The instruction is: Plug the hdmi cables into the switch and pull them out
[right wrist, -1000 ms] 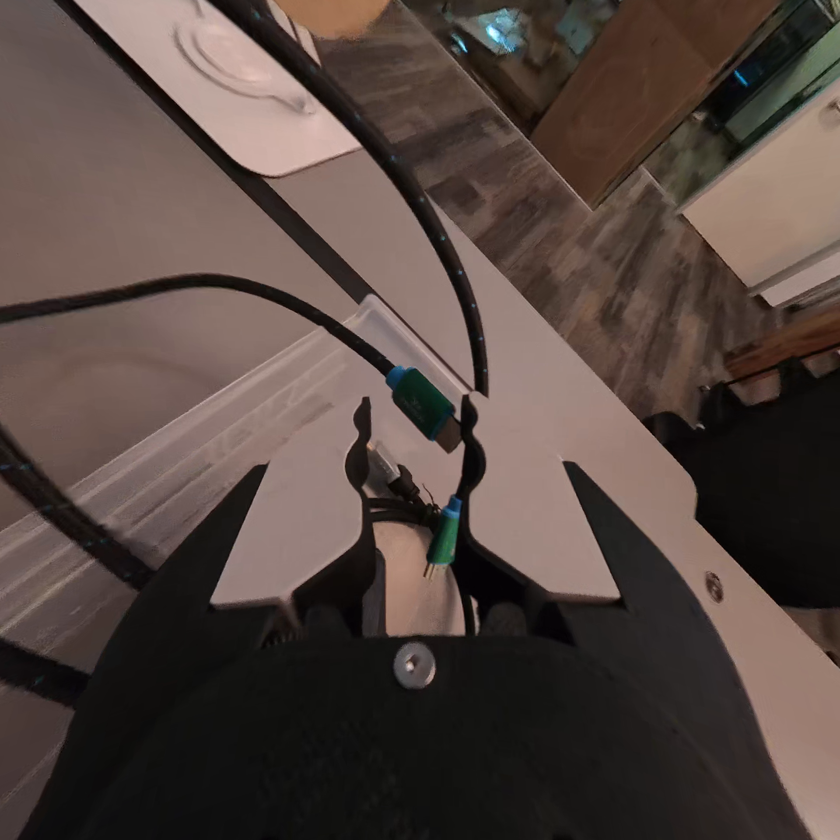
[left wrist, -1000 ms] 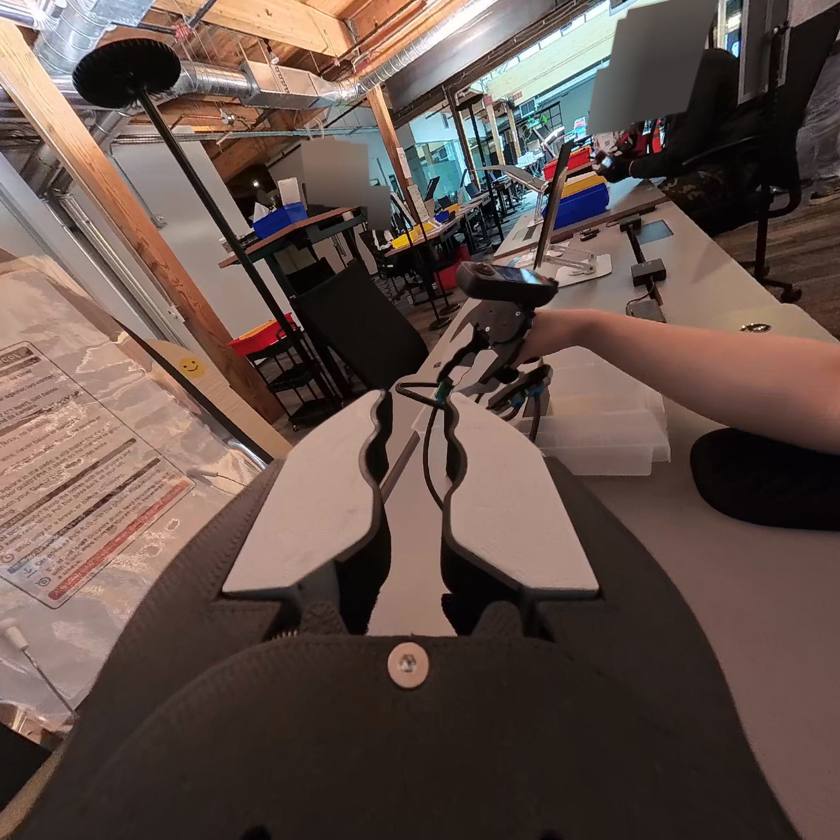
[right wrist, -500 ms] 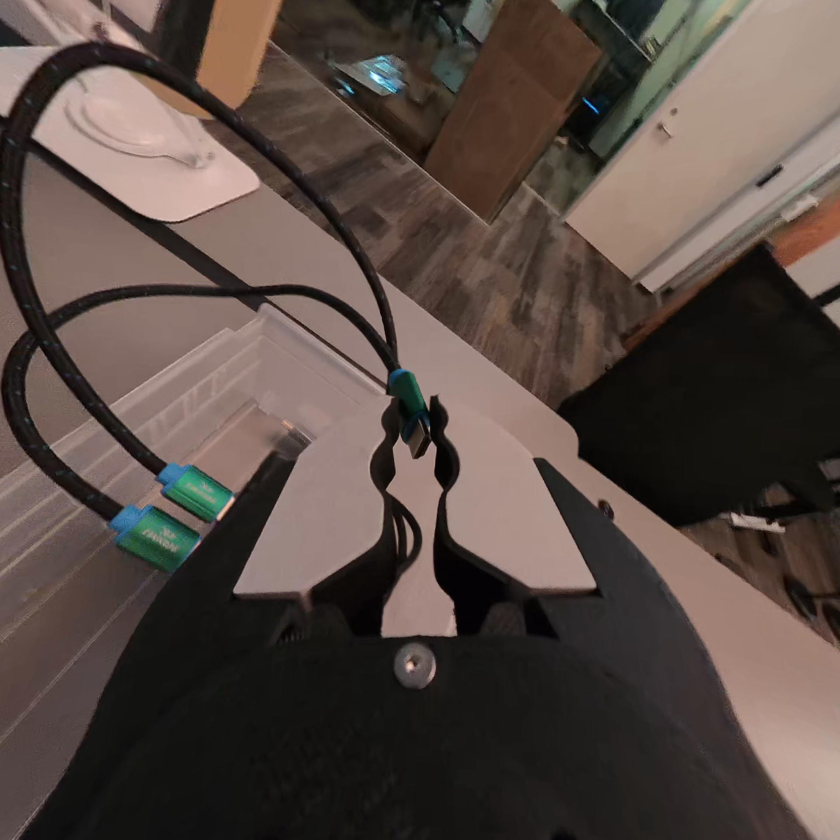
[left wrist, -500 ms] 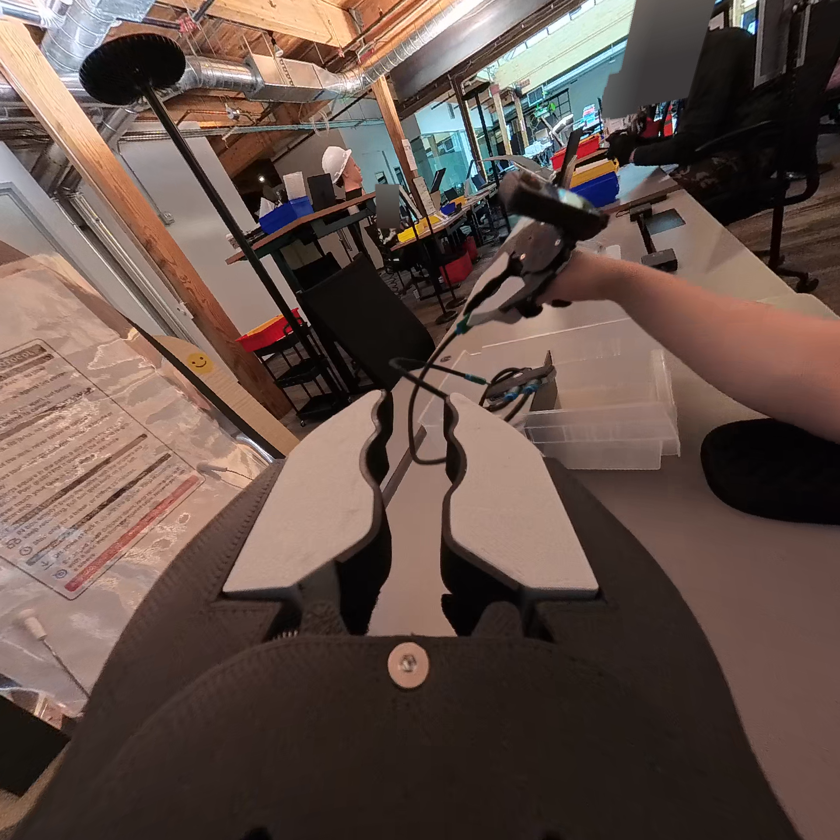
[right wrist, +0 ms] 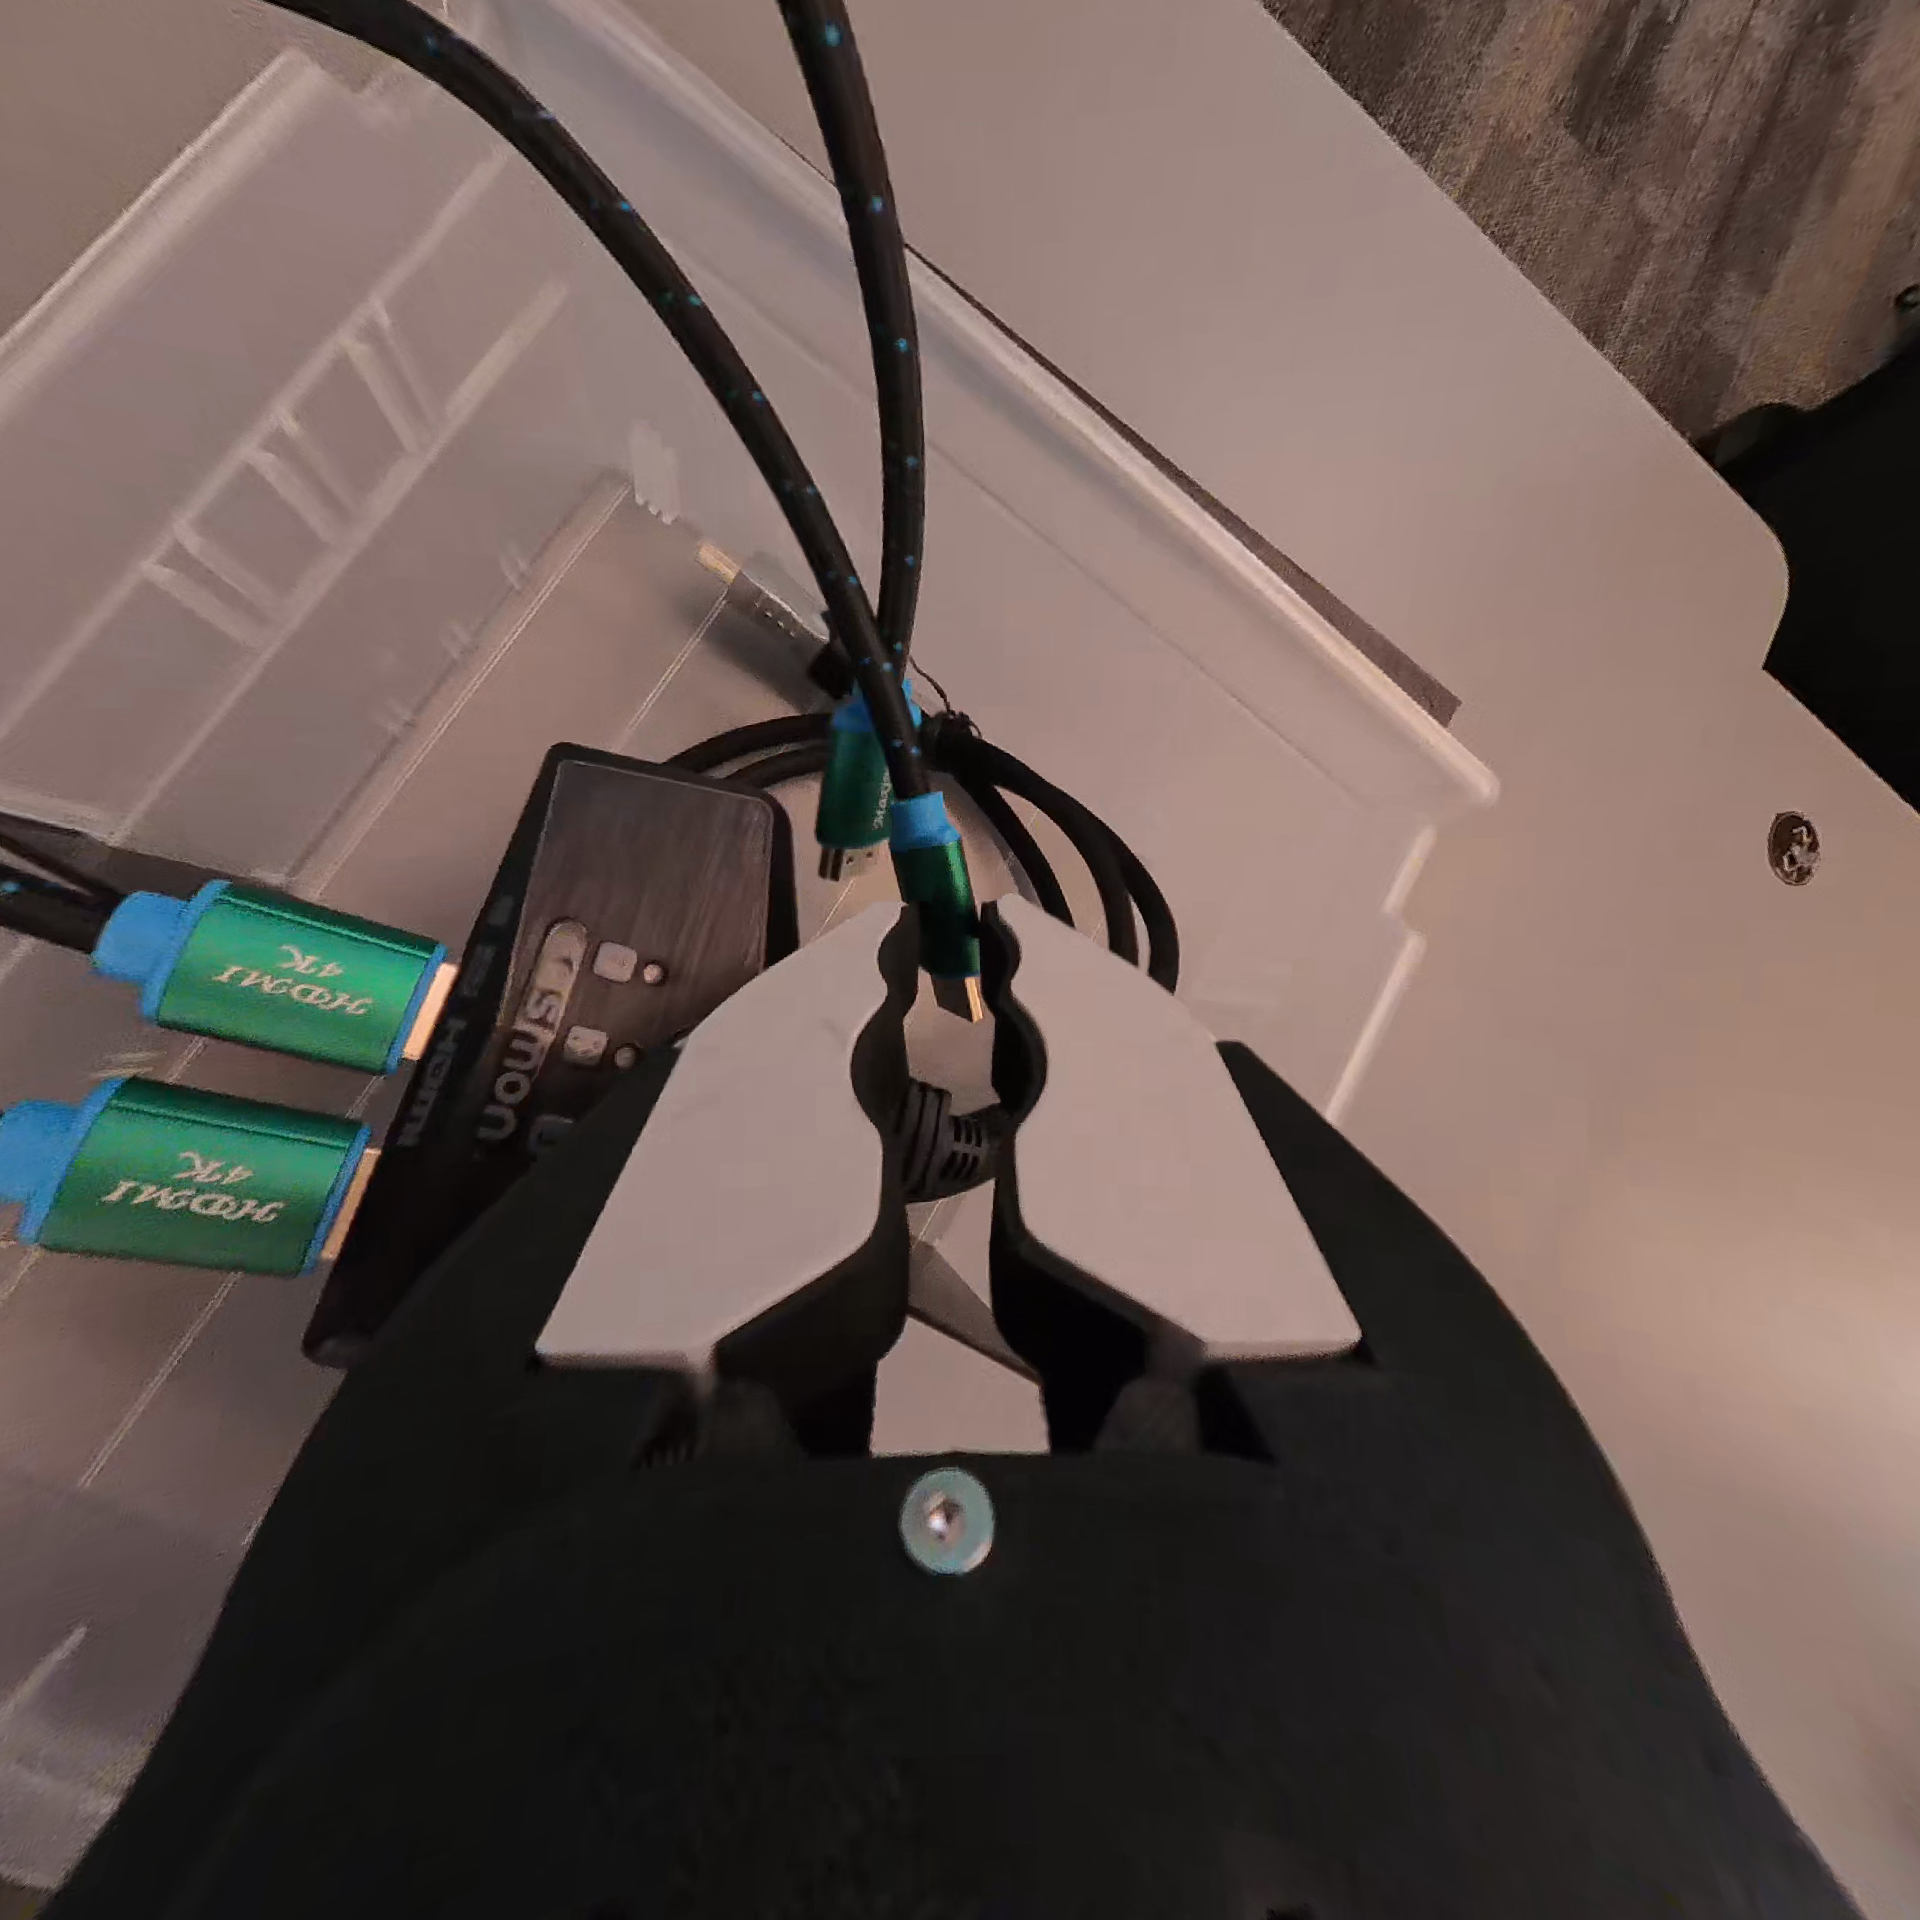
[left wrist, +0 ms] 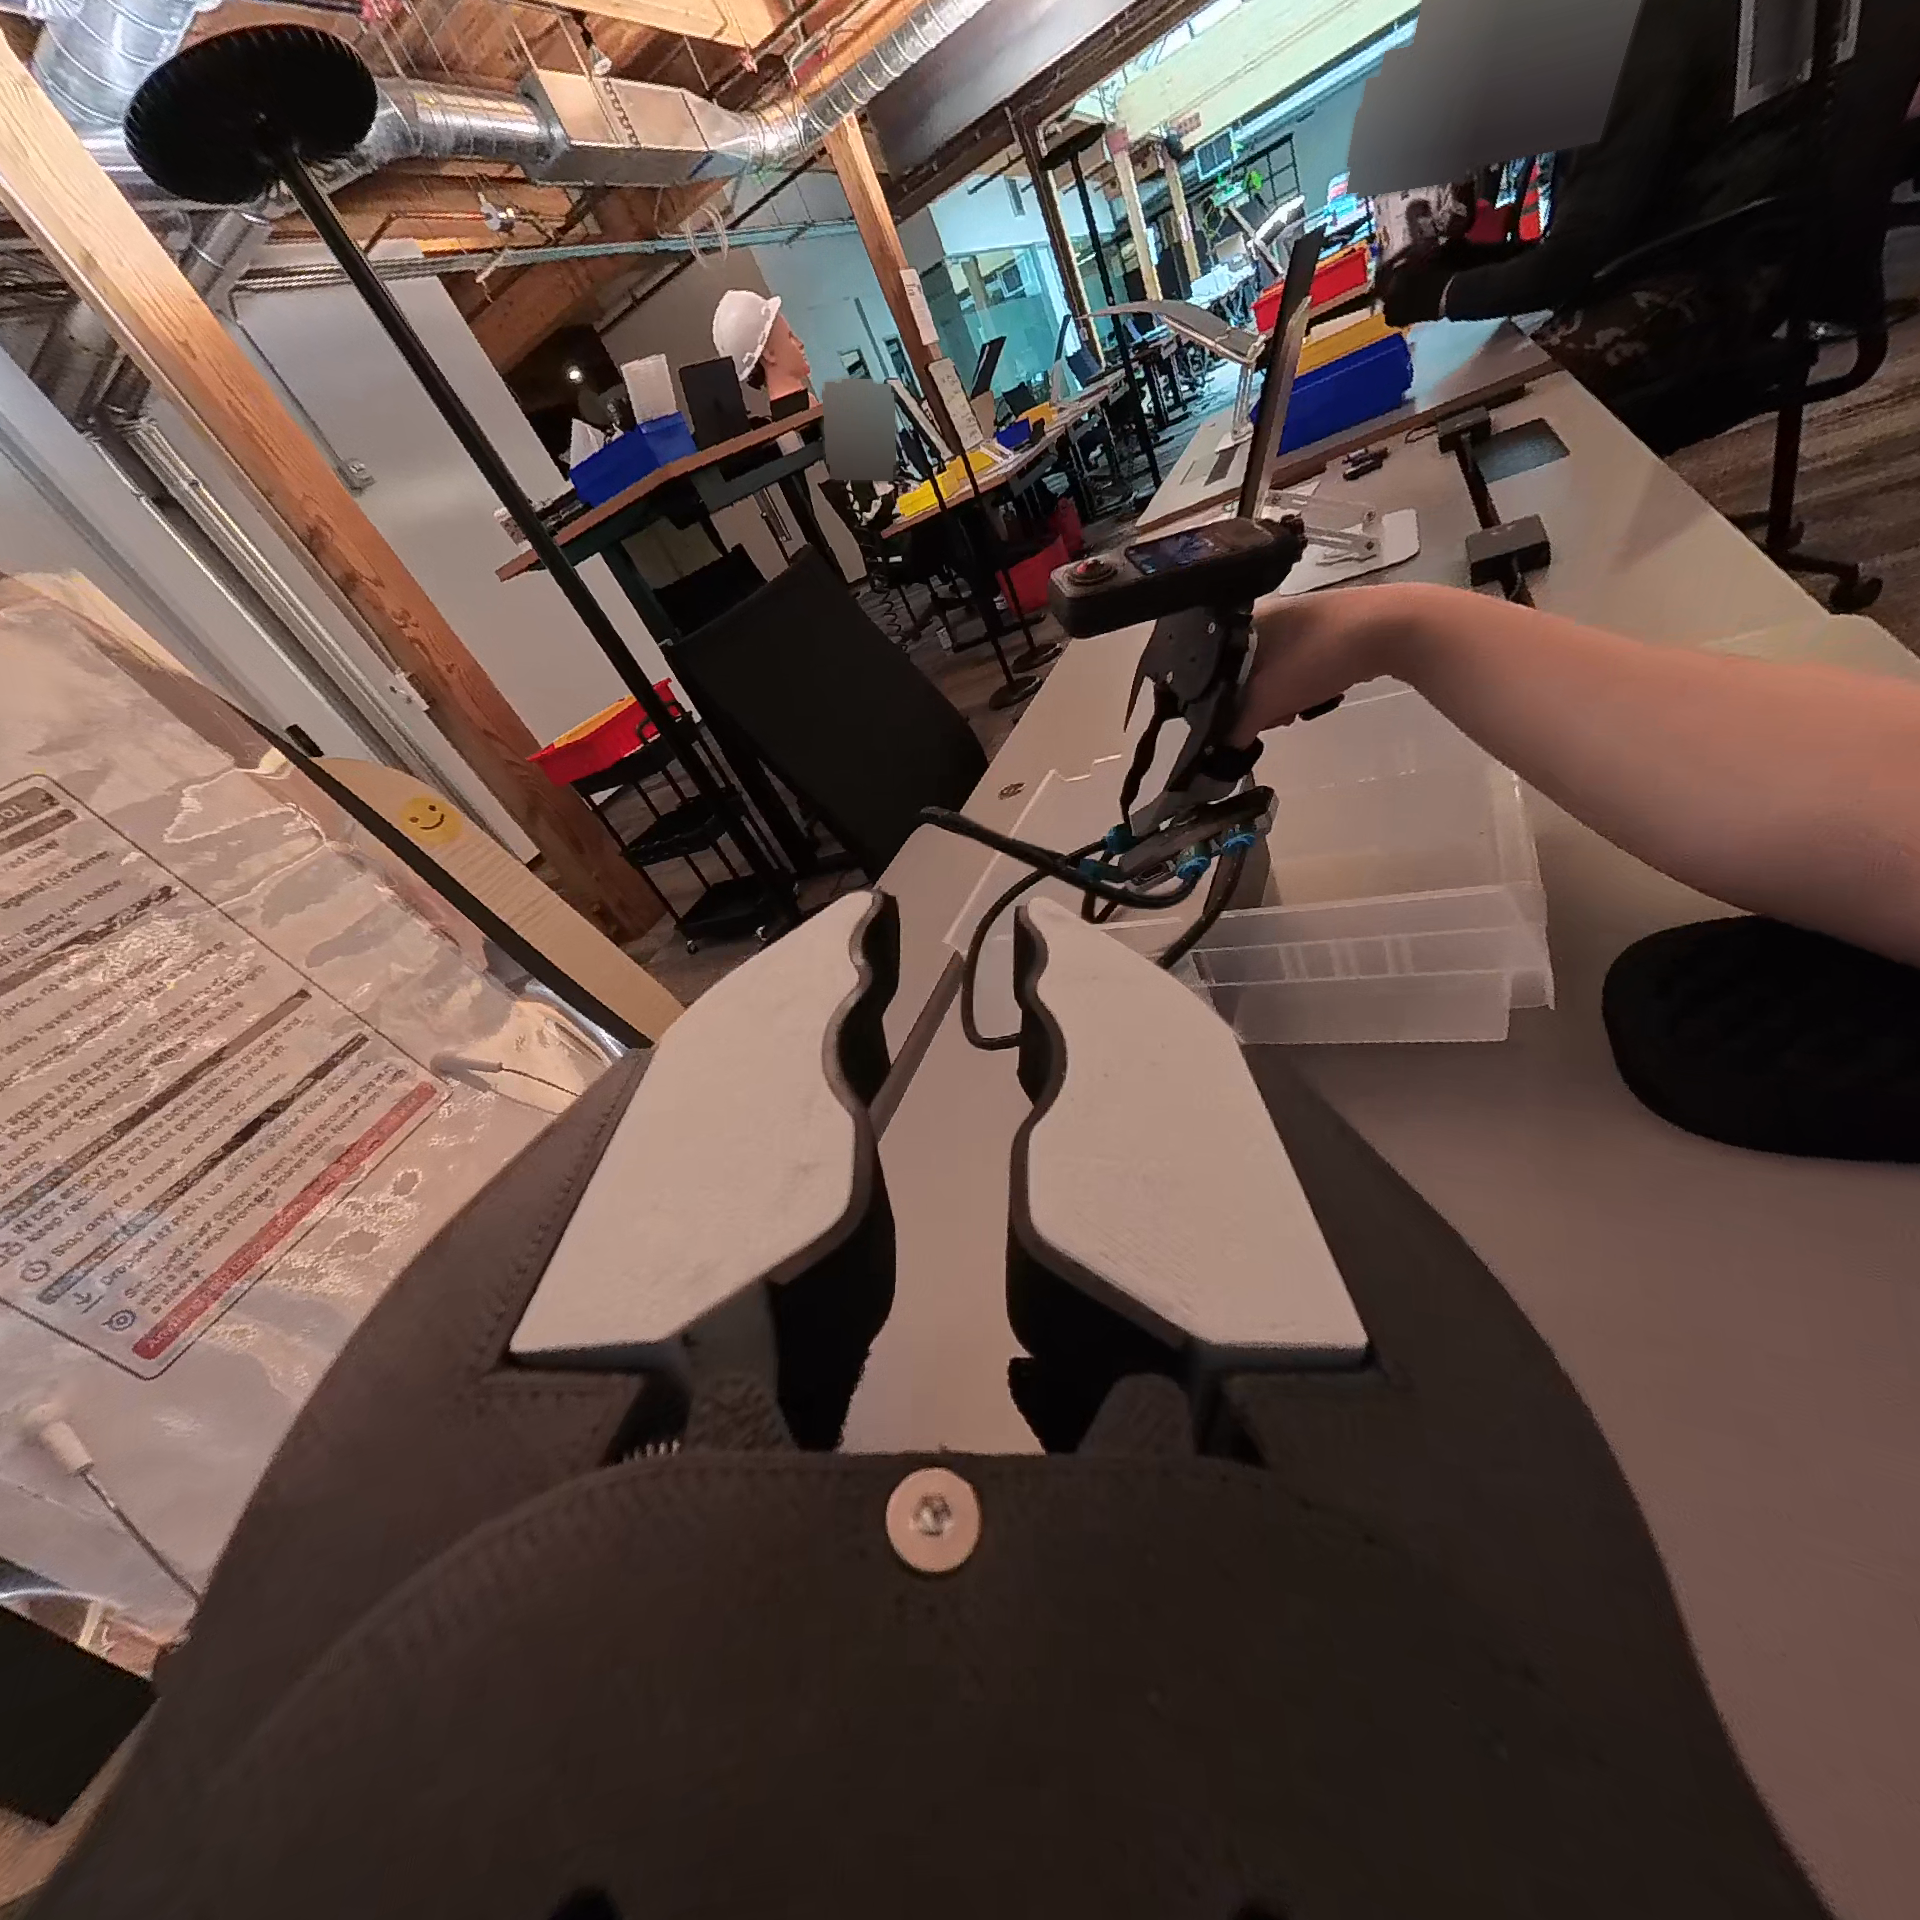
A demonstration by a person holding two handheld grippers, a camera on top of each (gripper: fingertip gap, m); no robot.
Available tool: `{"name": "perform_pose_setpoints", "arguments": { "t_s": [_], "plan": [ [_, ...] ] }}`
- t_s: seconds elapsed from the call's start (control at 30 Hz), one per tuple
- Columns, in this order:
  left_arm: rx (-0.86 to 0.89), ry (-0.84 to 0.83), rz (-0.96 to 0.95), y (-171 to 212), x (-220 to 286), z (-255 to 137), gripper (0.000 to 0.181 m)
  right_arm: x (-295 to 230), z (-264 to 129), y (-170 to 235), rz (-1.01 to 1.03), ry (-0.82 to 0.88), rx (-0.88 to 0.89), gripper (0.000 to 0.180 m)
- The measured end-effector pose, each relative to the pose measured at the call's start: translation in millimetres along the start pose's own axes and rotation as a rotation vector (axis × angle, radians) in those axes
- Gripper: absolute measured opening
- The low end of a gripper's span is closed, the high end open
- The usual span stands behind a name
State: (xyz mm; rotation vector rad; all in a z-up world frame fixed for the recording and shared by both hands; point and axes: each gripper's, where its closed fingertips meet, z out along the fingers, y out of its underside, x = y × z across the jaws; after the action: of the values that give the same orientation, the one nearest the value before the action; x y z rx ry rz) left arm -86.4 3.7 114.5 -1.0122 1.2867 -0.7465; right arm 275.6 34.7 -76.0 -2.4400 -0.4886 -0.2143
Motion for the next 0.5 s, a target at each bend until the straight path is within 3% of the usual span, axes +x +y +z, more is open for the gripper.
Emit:
{"name": "perform_pose_setpoints", "arguments": {
  "t_s": [0.3, 0.4, 0.5],
  "plan": [
    [-0.039, -0.07, -0.003, -1.1, -17.6, -21.8, 0.02, 9.0, -38.4, 2.1, 0.003, 0.076, 0.02, 0.022],
    [-0.18, -0.185, 0.001, 9.6, -38.2, -51.5, 0.021, 8.5, -57.3, -3.9, -0.017, 0.119, 0.034, 0.024],
    [-0.43, -0.36, -0.066, 37.1, -61.3, -103.3, 0.021, 4.7, -76.8, -20.3, -0.053, 0.161, 0.093, 0.026]
  ]
}}
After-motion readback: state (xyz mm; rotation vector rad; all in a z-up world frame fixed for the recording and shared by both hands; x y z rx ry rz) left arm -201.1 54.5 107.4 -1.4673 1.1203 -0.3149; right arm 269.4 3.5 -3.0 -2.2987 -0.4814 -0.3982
